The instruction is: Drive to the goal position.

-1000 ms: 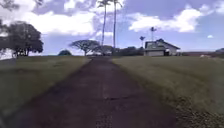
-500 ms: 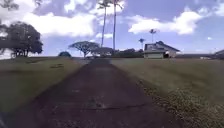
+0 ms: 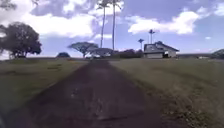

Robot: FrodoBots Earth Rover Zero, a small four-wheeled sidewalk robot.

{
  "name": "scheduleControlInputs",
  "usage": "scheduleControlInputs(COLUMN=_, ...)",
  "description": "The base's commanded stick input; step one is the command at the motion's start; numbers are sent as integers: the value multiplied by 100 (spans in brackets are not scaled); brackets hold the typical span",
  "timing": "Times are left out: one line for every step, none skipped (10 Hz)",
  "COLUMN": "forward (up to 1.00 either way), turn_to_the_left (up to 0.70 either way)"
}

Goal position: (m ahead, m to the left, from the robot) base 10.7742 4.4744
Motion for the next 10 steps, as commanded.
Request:
scheduleControlInputs(forward=50, turn_to_the_left=0)
scheduleControlInputs(forward=50, turn_to_the_left=0)
scheduleControlInputs(forward=50, turn_to_the_left=0)
scheduleControlInputs(forward=50, turn_to_the_left=0)
scheduleControlInputs(forward=50, turn_to_the_left=0)
scheduleControlInputs(forward=50, turn_to_the_left=0)
scheduleControlInputs(forward=50, turn_to_the_left=0)
scheduleControlInputs(forward=50, turn_to_the_left=0)
scheduleControlInputs(forward=50, turn_to_the_left=0)
scheduleControlInputs(forward=50, turn_to_the_left=0)
